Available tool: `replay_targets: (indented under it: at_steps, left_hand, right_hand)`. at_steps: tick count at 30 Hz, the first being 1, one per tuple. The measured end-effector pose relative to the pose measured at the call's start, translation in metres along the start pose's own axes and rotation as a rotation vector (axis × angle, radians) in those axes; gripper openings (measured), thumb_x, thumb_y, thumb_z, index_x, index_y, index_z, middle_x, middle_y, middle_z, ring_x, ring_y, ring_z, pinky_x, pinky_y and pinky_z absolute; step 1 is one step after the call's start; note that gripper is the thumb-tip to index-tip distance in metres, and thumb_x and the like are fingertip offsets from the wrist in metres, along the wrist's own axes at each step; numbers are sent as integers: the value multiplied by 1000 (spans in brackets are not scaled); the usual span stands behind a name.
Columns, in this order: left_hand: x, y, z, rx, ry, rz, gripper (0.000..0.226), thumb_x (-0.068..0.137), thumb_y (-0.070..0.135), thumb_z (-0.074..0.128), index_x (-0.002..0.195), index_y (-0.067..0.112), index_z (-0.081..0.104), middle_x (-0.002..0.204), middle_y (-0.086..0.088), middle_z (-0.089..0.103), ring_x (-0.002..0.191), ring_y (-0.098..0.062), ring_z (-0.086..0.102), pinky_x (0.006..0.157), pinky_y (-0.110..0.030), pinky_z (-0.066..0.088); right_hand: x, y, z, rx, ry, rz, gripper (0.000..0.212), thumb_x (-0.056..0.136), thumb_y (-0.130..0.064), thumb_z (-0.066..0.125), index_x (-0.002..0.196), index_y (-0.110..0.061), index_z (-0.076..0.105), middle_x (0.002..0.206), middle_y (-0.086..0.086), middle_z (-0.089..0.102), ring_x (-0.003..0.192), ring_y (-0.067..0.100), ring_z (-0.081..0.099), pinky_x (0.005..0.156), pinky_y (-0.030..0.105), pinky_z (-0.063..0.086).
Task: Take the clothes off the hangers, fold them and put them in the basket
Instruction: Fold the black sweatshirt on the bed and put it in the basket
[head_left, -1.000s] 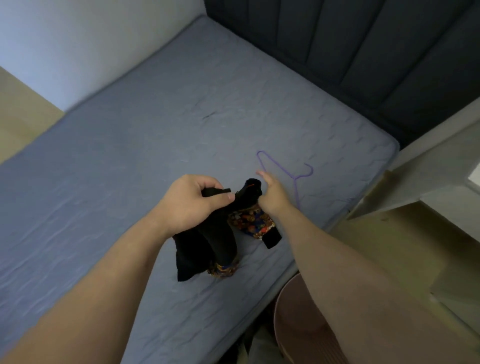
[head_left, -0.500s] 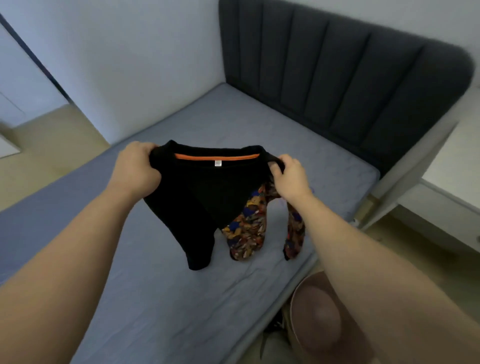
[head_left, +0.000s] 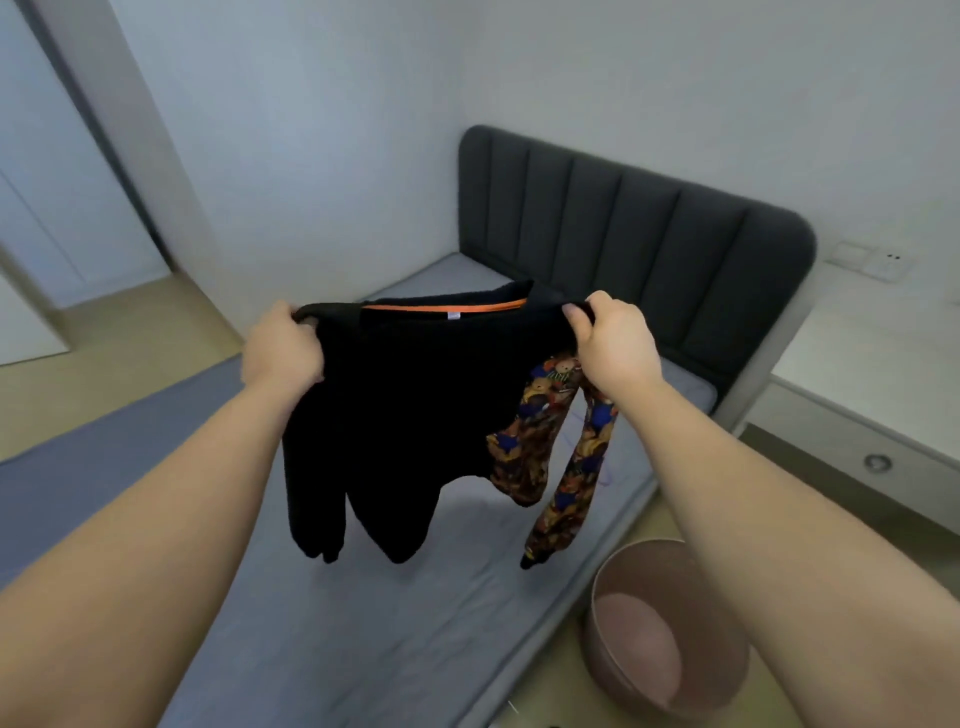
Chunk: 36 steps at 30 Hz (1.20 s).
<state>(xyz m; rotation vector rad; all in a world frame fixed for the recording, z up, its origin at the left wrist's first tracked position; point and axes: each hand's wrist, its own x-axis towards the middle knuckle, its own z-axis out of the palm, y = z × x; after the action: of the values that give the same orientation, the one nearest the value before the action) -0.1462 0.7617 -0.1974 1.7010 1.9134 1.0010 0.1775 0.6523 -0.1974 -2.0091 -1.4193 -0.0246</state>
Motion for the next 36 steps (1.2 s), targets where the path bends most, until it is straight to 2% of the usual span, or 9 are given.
replay_targets:
  at_steps: [2, 4, 9, 14, 18, 21, 23, 28, 36]
  left_hand:
    - [-13, -11, -4, -227, -28, -93, 23, 102, 33, 42, 108, 13, 49, 100, -12, 57, 63, -27, 64, 72, -52, 60]
    - [-27, -28, -9, -221, 5, -75, 32, 100, 43, 39, 104, 12, 47, 102, -17, 59, 84, -37, 62, 79, -54, 56]
    - [-54, -65, -25, -44, 29, 109, 39, 99, 45, 48, 98, 6, 52, 97, -20, 60, 91, -37, 57, 72, -41, 43]
    - [-56, -95, -52, 434, -288, 373, 64, 62, 58, 85, 102, 18, 54, 96, -3, 55, 90, -25, 53, 72, -39, 46]
    - [-63, -93, -63, 675, -499, 261, 44, 69, 35, 85, 101, 19, 59, 94, -2, 61, 89, -25, 57, 73, -38, 50]
    - [-74, -81, -66, 963, -678, 233, 30, 84, 38, 73, 90, 11, 61, 87, -2, 57, 82, -23, 56, 72, -32, 48]
    - [-79, -80, -65, 1067, -795, 190, 36, 86, 38, 71, 104, 7, 66, 93, -3, 60, 89, -24, 59, 75, -30, 47]
    - [-88, -80, -61, 1364, -1089, 71, 59, 83, 48, 74, 129, 14, 61, 129, -3, 61, 109, -22, 59, 89, -28, 45]
    - [-70, -93, -26, 1401, -1232, -173, 61, 88, 42, 71, 140, 16, 52, 143, -4, 50, 130, -27, 49, 107, -36, 40]
  right_hand:
    - [-11, -11, -6, -7, -24, 27, 35, 102, -46, 43, 88, -14, 48, 85, 7, 57, 77, 26, 54, 61, 33, 39]
    - [-25, -19, -8, -5, -50, 48, 34, 102, -47, 42, 90, -15, 48, 86, 6, 57, 75, 24, 54, 58, 31, 37]
    - [-61, -27, -2, 6, -128, 123, 36, 103, -47, 39, 98, -14, 51, 91, 7, 59, 78, 24, 55, 62, 32, 40]
    - [-82, -16, -2, -117, -416, 147, 51, 95, -63, 43, 103, -13, 49, 95, 7, 56, 85, 26, 55, 67, 34, 40]
    - [-95, -21, 2, -334, -813, 91, 79, 65, -70, 77, 115, -14, 49, 102, 3, 59, 92, 24, 59, 79, 39, 53]
    - [-102, -30, 14, -626, -979, -12, 81, 69, -53, 84, 131, -9, 55, 102, 5, 59, 90, 26, 60, 82, 36, 54]
    - [-104, -34, 20, -703, -1084, 11, 94, 72, -54, 81, 145, -8, 45, 116, 8, 58, 102, 30, 57, 88, 35, 50]
    - [-112, -54, 19, -803, -1408, 196, 79, 83, -39, 77, 143, 1, 44, 148, 16, 45, 130, 36, 47, 95, 39, 45]
    - [-94, -51, 42, -760, -1660, 430, 65, 86, -27, 75, 138, 0, 46, 132, 21, 53, 119, 38, 52, 95, 45, 46]
